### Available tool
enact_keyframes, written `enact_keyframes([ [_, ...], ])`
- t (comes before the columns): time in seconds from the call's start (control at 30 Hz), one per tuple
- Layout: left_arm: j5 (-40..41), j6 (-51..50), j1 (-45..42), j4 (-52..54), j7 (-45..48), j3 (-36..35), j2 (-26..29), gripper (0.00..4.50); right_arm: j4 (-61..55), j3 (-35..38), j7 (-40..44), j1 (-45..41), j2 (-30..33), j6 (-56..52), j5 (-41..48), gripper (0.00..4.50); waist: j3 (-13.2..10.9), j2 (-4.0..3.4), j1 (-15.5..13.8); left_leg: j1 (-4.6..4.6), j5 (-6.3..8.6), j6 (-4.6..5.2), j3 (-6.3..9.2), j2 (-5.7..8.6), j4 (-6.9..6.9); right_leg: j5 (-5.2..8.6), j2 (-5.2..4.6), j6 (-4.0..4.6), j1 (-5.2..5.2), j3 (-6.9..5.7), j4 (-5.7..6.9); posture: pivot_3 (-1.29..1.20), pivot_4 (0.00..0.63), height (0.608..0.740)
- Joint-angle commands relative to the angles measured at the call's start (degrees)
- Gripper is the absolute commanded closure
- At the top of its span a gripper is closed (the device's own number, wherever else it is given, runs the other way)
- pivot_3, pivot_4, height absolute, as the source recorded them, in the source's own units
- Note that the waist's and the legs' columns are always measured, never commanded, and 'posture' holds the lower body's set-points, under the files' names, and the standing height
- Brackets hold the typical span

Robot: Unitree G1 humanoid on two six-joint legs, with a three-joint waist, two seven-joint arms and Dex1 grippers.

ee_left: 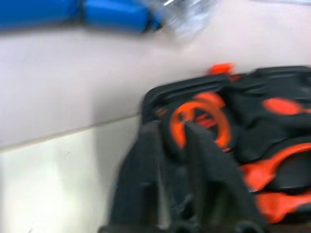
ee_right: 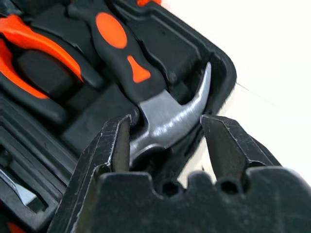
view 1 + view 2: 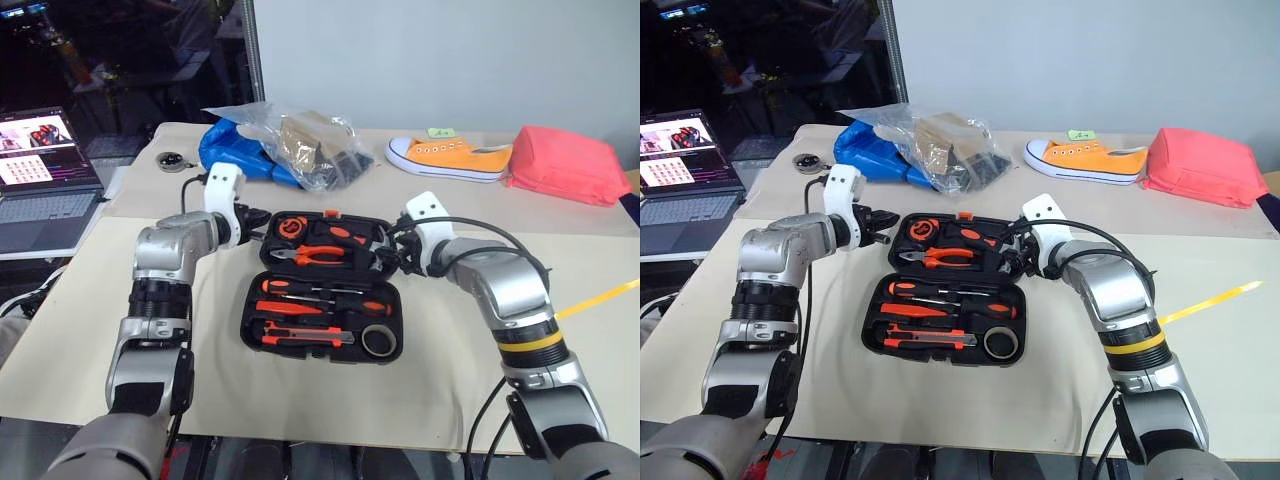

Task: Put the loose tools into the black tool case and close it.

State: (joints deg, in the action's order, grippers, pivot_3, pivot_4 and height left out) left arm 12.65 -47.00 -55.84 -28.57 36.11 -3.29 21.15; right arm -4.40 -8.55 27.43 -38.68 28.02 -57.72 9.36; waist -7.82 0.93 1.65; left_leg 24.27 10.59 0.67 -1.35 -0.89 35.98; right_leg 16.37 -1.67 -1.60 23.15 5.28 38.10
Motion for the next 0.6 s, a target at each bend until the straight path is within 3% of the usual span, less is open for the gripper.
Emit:
enact_keyframes([
  [0.03,-2.12,6.26,-6.87,-11.13,2.74,2.95,-1.96,4.43,-1.37,0.51,-0.16,-0.33,0.22,2.03,-0.61,1.81,0.0,0.0,-0.29,0.0,0.0,0.0,-0.01,0.01,-0.01,0.0,0.0,0.0,0.0,0.0,-0.05,0.0,0.15,0.74],
  [0.17,-3.48,9.58,-11.84,-24.24,3.15,3.56,-4.79,4.43,-1.12,-0.06,-0.38,-0.7,-0.16,2.31,-1.13,1.81,0.0,0.0,-0.13,-0.01,0.02,0.03,-0.06,0.01,-0.03,0.0,0.03,0.0,0.0,0.06,-0.08,0.0,0.15,0.74],
  [0.33,-7.55,11.18,-10.54,-33.88,2.89,6.3,-5.84,4.43,-1.92,-0.45,-0.76,-0.86,-0.57,1.67,-1.64,1.81,0.01,0.0,0.35,0.04,0.03,0.05,-0.02,-0.06,-0.09,0.0,0.12,0.0,0.04,0.05,0.01,0.0,0.15,0.74],
  [0.43,-7.72,12.68,-9.83,-35.27,3.47,5.88,-6.1,4.43,-2.39,-0.14,-1.08,-0.93,-0.84,1.08,-1.73,1.81,0.03,-0.01,0.66,-0.04,0.03,0.05,-0.03,-0.04,-0.06,0.0,0.08,0.0,-0.04,0.07,-0.04,0.0,0.15,0.74],
  [0.6,-0.6,14.09,-10.91,-28.79,6.43,-1.89,-5.56,4.43,-2.71,0.56,-1.48,-0.72,-1.25,0.45,-1.35,1.81,0.03,-0.01,0.8,-0.14,0.0,0.07,0.01,-0.02,-0.01,0.0,0.15,0.0,-0.08,0.1,0.0,0.0,0.15,0.74],
])
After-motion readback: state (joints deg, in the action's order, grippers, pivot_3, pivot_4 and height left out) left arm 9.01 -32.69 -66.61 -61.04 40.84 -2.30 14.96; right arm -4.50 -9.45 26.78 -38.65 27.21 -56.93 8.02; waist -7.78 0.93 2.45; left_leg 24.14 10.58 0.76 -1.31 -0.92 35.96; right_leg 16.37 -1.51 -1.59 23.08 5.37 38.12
